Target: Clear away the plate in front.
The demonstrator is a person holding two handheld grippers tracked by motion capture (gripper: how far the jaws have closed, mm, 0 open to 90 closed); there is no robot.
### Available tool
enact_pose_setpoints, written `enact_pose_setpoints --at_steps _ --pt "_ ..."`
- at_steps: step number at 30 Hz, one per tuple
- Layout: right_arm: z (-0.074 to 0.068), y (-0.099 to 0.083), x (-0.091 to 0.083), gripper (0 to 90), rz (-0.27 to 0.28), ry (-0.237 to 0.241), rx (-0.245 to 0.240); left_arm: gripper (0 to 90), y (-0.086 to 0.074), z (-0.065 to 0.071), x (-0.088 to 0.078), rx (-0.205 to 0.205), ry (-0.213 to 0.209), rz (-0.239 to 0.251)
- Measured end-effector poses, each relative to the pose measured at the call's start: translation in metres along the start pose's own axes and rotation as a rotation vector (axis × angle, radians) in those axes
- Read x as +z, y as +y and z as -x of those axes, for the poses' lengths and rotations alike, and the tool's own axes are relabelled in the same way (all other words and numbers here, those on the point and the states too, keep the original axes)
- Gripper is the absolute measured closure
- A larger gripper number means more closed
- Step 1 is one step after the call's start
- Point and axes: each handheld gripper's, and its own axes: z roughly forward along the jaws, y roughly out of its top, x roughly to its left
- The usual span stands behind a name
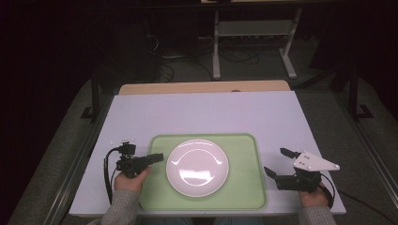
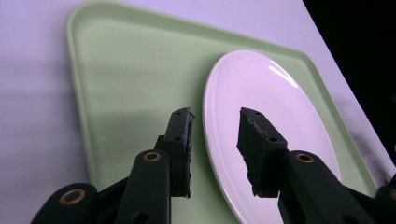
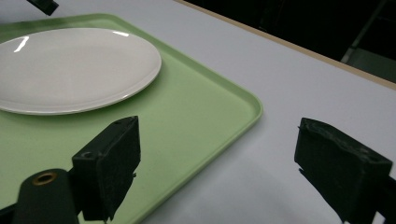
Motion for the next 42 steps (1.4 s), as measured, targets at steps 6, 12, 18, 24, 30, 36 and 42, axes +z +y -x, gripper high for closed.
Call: enact_pose_setpoints --at_steps 6,12,18,24,30,36,42 --pt "0.001 0.0 0.0 13.7 -0.003 -0.004 0.007 60.3 0.002 0.0 -0.009 0.059 0.0 0.025" --pt "0.002 -0.001 0.001 13.6 -0.009 -0.007 0.01 55.7 0.001 0.0 -0.014 0.136 0.016 0.041" --pt "0.002 -0.001 0.001 13.6 -0.014 -0.006 0.007 48.1 0.0 0.003 -0.02 0.231 0.036 0.059" --pt "0.002 -0.001 0.001 13.6 -0.012 -0.007 0.011 42.7 -0.003 0.005 -0.027 0.334 0.076 0.101" --pt "0.001 -0.001 0.001 13.6 -0.013 -0.003 0.004 37.7 -0.003 0.006 -0.034 0.413 0.109 0.125" --pt "0.002 -0.001 0.0 13.6 -0.013 -0.004 0.009 30.2 -0.006 0.006 -0.037 0.493 0.125 0.171" --pt "0.003 -0.002 -0.001 13.6 -0.01 -0.004 0.009 27.0 -0.011 0.005 -0.041 0.558 0.149 0.212"
